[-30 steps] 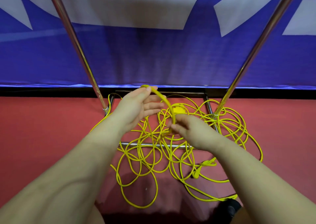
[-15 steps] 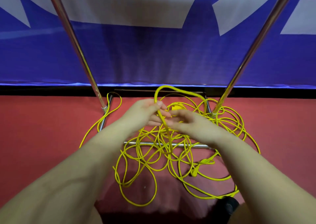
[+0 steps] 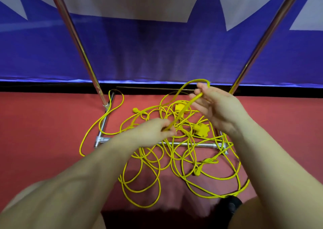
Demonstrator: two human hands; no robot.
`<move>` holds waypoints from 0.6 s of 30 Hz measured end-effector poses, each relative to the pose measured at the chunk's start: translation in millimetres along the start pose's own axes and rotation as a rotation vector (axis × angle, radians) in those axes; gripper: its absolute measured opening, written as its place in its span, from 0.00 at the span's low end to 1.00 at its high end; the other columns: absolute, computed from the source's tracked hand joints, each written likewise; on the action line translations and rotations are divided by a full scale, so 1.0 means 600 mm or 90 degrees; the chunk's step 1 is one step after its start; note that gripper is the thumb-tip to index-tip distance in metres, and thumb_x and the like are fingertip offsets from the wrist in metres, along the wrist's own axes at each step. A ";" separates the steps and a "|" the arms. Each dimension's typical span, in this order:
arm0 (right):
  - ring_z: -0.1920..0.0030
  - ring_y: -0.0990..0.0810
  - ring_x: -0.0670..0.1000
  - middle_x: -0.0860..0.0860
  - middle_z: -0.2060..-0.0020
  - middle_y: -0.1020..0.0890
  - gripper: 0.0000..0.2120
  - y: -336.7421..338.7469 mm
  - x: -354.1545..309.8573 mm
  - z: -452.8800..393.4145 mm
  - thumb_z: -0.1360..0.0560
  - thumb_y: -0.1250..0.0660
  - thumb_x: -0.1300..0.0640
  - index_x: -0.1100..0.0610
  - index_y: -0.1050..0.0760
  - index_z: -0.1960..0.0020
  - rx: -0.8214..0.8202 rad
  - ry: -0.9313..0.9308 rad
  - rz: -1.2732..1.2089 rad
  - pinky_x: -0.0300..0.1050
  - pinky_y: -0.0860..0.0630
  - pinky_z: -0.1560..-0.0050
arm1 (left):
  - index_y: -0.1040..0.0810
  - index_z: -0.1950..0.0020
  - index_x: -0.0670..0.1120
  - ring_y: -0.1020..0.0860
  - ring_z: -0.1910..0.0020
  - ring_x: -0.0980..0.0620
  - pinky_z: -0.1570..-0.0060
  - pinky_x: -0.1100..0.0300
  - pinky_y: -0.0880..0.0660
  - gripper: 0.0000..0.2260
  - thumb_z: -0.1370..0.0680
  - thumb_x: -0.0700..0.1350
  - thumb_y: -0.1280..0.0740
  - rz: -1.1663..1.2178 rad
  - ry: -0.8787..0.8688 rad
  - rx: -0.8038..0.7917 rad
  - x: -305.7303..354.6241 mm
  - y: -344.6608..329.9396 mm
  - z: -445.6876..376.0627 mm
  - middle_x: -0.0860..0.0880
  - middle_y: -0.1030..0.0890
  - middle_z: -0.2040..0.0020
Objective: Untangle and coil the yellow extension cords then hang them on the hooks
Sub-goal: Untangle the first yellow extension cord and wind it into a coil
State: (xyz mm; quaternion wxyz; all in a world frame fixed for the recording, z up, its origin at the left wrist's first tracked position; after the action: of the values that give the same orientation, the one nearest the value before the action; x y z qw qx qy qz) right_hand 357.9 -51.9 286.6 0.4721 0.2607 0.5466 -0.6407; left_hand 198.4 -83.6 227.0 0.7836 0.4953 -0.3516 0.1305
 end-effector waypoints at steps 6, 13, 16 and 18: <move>0.48 0.20 0.45 0.49 0.46 0.20 0.21 -0.002 0.052 0.003 0.26 0.32 0.54 0.54 0.31 0.34 -0.100 0.012 0.514 0.42 0.23 0.45 | 0.26 0.53 0.49 0.19 0.62 0.58 0.54 0.62 0.22 0.08 0.19 0.42 0.43 0.526 0.050 0.171 0.014 0.051 -0.006 0.52 0.18 0.60; 0.62 0.21 0.44 0.47 0.61 0.23 0.05 -0.015 0.094 0.008 0.24 0.34 0.59 0.55 0.30 0.51 -0.169 0.137 0.768 0.37 0.28 0.58 | 0.25 0.47 0.45 0.16 0.59 0.52 0.57 0.60 0.19 0.08 0.19 0.42 0.44 0.824 0.029 0.164 0.009 0.063 0.000 0.49 0.15 0.60; 0.68 0.20 0.39 0.47 0.66 0.21 0.04 -0.011 0.076 0.005 0.23 0.36 0.60 0.55 0.30 0.56 -0.116 0.121 0.582 0.34 0.25 0.62 | 0.27 0.41 0.47 0.20 0.50 0.52 0.45 0.60 0.25 0.10 0.19 0.44 0.43 0.711 0.020 0.108 0.008 0.046 -0.006 0.47 0.18 0.50; 0.68 0.17 0.44 0.48 0.68 0.20 0.06 -0.001 0.060 0.003 0.22 0.39 0.60 0.55 0.31 0.58 -0.050 0.083 0.382 0.36 0.22 0.65 | 0.26 0.40 0.48 0.24 0.50 0.57 0.45 0.67 0.30 0.10 0.20 0.44 0.41 0.423 0.021 0.053 0.006 0.028 -0.004 0.51 0.21 0.50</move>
State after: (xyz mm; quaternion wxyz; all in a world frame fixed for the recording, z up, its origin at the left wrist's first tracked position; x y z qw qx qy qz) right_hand 342.4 -65.0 256.7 0.6140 0.4323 0.4988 -0.4328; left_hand 192.8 -74.0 240.4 0.6829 0.3826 -0.4756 0.4013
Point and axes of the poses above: each hand's wrist, its own z-axis away from the middle knuckle, its own y-axis out of the back of the hand, x = y × z, the point moved 3 cm from there along -z, towards the middle knuckle
